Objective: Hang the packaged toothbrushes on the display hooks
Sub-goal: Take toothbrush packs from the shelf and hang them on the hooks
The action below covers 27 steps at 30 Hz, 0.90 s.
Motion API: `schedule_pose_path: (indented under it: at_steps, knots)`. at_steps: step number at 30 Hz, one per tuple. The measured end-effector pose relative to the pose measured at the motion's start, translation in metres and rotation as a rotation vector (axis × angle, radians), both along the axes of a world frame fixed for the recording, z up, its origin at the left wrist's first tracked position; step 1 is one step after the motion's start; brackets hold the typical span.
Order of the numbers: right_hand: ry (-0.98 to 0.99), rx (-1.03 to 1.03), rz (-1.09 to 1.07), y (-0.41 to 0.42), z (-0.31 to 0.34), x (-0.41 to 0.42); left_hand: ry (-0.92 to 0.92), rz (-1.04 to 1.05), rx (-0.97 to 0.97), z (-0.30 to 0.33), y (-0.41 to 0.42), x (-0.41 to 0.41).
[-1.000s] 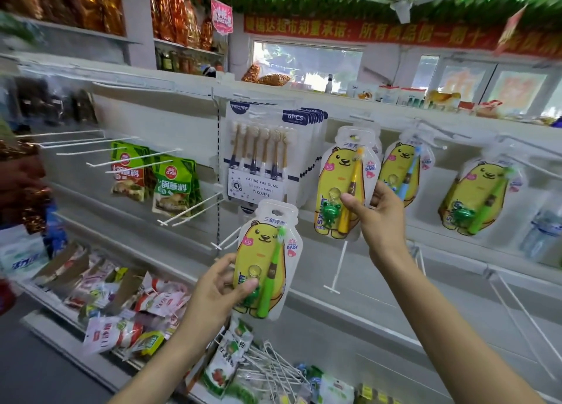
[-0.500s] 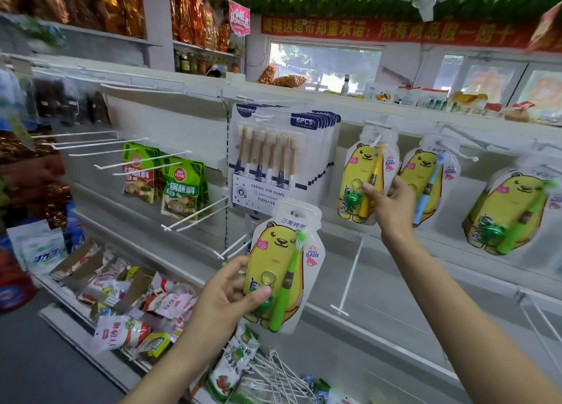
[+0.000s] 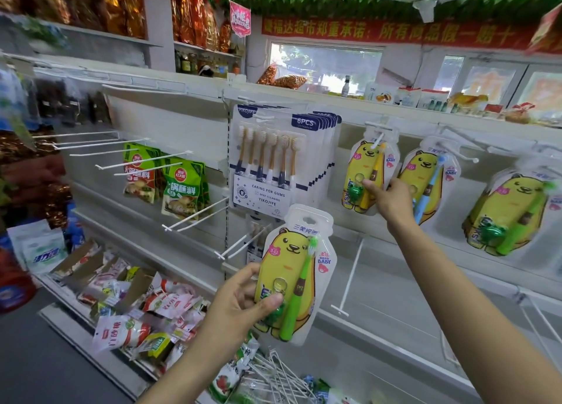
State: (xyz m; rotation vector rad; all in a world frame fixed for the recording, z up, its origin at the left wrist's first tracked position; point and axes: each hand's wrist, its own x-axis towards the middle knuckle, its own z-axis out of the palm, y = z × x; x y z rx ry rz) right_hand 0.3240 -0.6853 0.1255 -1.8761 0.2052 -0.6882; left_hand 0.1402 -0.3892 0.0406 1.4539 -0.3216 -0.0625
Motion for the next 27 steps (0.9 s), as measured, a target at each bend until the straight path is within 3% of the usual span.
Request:
schedule_pose_path:
  at_steps: [5, 8, 13, 16, 21, 27]
  knots:
    - [0.093, -0.344, -0.101, -0.006, -0.009, -0.027, -0.016, -0.031, -0.02, -0.001, -0.007, -0.006]
    - [0.136, -0.419, -0.12, -0.006, -0.014, -0.059, -0.02, -0.048, -0.034, -0.002, -0.016, -0.011]
    - [0.038, -0.185, 0.097, 0.006, -0.01, -0.149, -0.015, -0.113, -0.064, 0.001, -0.047, -0.021]
    - [0.037, 0.076, 0.276, 0.01, -0.003, -0.204, -0.014, -0.164, -0.08, 0.003, -0.071, -0.026]
    - [0.078, 0.044, 0.394, -0.002, -0.008, -0.27, -0.029, -0.257, -0.081, 0.007, -0.117, -0.035]
    - [-0.047, 0.073, 0.237, -0.038, -0.008, -0.306, -0.094, -0.365, -0.048, 0.015, -0.171, -0.05]
